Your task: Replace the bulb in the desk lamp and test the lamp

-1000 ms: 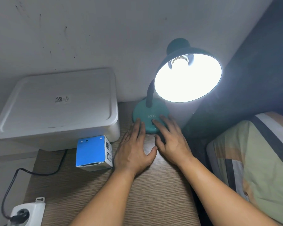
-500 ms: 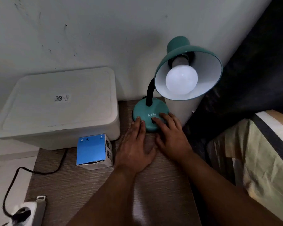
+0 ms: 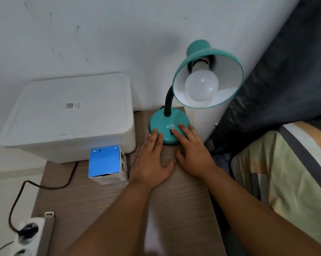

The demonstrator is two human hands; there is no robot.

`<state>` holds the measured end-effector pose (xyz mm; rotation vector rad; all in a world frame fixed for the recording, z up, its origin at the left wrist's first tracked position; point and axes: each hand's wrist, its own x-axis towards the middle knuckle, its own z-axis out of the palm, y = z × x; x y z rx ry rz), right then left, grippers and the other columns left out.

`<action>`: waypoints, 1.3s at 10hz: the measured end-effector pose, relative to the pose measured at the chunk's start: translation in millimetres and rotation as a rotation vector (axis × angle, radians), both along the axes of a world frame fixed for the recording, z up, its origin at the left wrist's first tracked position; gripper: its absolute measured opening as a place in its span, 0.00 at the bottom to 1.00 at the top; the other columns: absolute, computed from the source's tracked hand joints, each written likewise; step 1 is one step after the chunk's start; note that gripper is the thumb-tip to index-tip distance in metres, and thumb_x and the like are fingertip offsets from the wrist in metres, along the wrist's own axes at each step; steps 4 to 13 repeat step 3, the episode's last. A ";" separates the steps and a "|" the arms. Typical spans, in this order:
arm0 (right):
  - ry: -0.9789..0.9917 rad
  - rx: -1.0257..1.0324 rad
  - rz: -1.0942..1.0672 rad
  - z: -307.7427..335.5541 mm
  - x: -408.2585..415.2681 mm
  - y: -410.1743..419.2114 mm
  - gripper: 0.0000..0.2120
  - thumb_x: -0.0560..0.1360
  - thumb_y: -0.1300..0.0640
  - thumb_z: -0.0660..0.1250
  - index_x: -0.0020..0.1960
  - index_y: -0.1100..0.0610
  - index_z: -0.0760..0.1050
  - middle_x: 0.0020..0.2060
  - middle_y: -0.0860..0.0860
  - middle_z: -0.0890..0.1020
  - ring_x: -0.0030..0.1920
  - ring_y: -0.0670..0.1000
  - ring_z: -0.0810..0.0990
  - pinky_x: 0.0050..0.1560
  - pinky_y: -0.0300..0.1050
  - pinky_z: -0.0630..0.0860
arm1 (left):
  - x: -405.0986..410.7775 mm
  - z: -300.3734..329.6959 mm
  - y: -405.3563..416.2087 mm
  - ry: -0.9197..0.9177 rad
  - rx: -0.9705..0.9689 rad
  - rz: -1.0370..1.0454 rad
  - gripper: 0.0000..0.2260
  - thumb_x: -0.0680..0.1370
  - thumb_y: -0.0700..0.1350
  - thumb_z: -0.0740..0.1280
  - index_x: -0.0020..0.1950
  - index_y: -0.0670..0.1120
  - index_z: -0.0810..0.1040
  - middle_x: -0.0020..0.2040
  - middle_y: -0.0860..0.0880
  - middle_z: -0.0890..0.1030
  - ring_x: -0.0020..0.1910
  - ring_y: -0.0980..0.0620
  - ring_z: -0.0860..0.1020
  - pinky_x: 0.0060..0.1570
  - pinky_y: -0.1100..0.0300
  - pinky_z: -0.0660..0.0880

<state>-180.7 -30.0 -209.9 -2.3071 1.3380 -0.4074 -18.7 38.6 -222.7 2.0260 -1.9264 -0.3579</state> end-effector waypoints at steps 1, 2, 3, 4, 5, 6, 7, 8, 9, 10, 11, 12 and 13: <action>0.017 0.051 0.017 9.8 2.9 3.4 0.34 0.74 0.60 0.65 0.78 0.51 0.58 0.78 0.54 0.55 0.78 0.59 0.47 0.73 0.43 0.45 | 1.8 0.8 0.3 -0.001 0.043 -0.020 0.42 0.75 0.68 0.57 0.81 0.47 0.48 0.81 0.50 0.45 0.79 0.51 0.49 0.76 0.54 0.53; -0.001 0.119 -0.014 22.8 5.7 10.2 0.33 0.75 0.60 0.65 0.78 0.52 0.58 0.79 0.55 0.55 0.78 0.58 0.48 0.75 0.46 0.48 | 0.6 8.0 3.1 0.023 0.054 -0.029 0.39 0.77 0.64 0.60 0.81 0.47 0.49 0.81 0.48 0.46 0.80 0.49 0.47 0.76 0.53 0.50; 0.005 0.119 -0.050 32.2 3.7 21.0 0.29 0.76 0.57 0.64 0.76 0.54 0.62 0.77 0.56 0.60 0.77 0.56 0.55 0.75 0.49 0.54 | -4.5 16.3 12.7 0.017 0.036 -0.031 0.35 0.79 0.60 0.60 0.80 0.47 0.52 0.81 0.47 0.51 0.80 0.47 0.48 0.76 0.52 0.48; 0.005 0.119 -0.050 32.2 3.7 21.0 0.29 0.76 0.57 0.64 0.76 0.54 0.62 0.77 0.56 0.60 0.77 0.56 0.55 0.75 0.49 0.54 | -4.5 16.3 12.7 0.017 0.036 -0.031 0.35 0.79 0.60 0.60 0.80 0.47 0.52 0.81 0.47 0.51 0.80 0.47 0.48 0.76 0.52 0.48; 0.005 0.119 -0.050 32.2 3.7 21.0 0.29 0.76 0.57 0.64 0.76 0.54 0.62 0.77 0.56 0.60 0.77 0.56 0.55 0.75 0.49 0.54 | -4.5 16.3 12.7 0.017 0.036 -0.031 0.35 0.79 0.60 0.60 0.80 0.47 0.52 0.81 0.47 0.51 0.80 0.47 0.48 0.76 0.52 0.48; 0.005 0.119 -0.050 32.2 3.7 21.0 0.29 0.76 0.57 0.64 0.76 0.54 0.62 0.77 0.56 0.60 0.77 0.56 0.55 0.75 0.49 0.54 | -4.5 16.3 12.7 0.017 0.036 -0.031 0.35 0.79 0.60 0.60 0.80 0.47 0.52 0.81 0.47 0.51 0.80 0.47 0.48 0.76 0.52 0.48; 0.005 0.119 -0.050 32.2 3.7 21.0 0.29 0.76 0.57 0.64 0.76 0.54 0.62 0.77 0.56 0.60 0.77 0.56 0.55 0.75 0.49 0.54 | -4.5 16.3 12.7 0.017 0.036 -0.031 0.35 0.79 0.60 0.60 0.80 0.47 0.52 0.81 0.47 0.51 0.80 0.47 0.48 0.76 0.52 0.48; 0.005 0.119 -0.050 32.2 3.7 21.0 0.29 0.76 0.57 0.64 0.76 0.54 0.62 0.77 0.56 0.60 0.77 0.56 0.55 0.75 0.49 0.54 | -4.5 16.3 12.7 0.017 0.036 -0.031 0.35 0.79 0.60 0.60 0.80 0.47 0.52 0.81 0.47 0.51 0.80 0.47 0.48 0.76 0.52 0.48; 0.005 0.119 -0.050 32.2 3.7 21.0 0.29 0.76 0.57 0.64 0.76 0.54 0.62 0.77 0.56 0.60 0.77 0.56 0.55 0.75 0.49 0.54 | -4.5 16.3 12.7 0.017 0.036 -0.031 0.35 0.79 0.60 0.60 0.80 0.47 0.52 0.81 0.47 0.51 0.80 0.47 0.48 0.76 0.52 0.48; 0.005 0.119 -0.050 32.2 3.7 21.0 0.29 0.76 0.57 0.64 0.76 0.54 0.62 0.77 0.56 0.60 0.77 0.56 0.55 0.75 0.49 0.54 | -4.5 16.3 12.7 0.017 0.036 -0.031 0.35 0.79 0.60 0.60 0.80 0.47 0.52 0.81 0.47 0.51 0.80 0.47 0.48 0.76 0.52 0.48; 0.005 0.119 -0.050 32.2 3.7 21.0 0.29 0.76 0.57 0.64 0.76 0.54 0.62 0.77 0.56 0.60 0.77 0.56 0.55 0.75 0.49 0.54 | -4.5 16.3 12.7 0.017 0.036 -0.031 0.35 0.79 0.60 0.60 0.80 0.47 0.52 0.81 0.47 0.51 0.80 0.47 0.48 0.76 0.52 0.48; 0.005 0.119 -0.050 32.2 3.7 21.0 0.29 0.76 0.57 0.64 0.76 0.54 0.62 0.77 0.56 0.60 0.77 0.56 0.55 0.75 0.49 0.54 | -4.5 16.3 12.7 0.017 0.036 -0.031 0.35 0.79 0.60 0.60 0.80 0.47 0.52 0.81 0.47 0.51 0.80 0.47 0.48 0.76 0.52 0.48; 0.005 0.119 -0.050 32.2 3.7 21.0 0.29 0.76 0.57 0.64 0.76 0.54 0.62 0.77 0.56 0.60 0.77 0.56 0.55 0.75 0.49 0.54 | -4.5 16.3 12.7 0.017 0.036 -0.031 0.35 0.79 0.60 0.60 0.80 0.47 0.52 0.81 0.47 0.51 0.80 0.47 0.48 0.76 0.52 0.48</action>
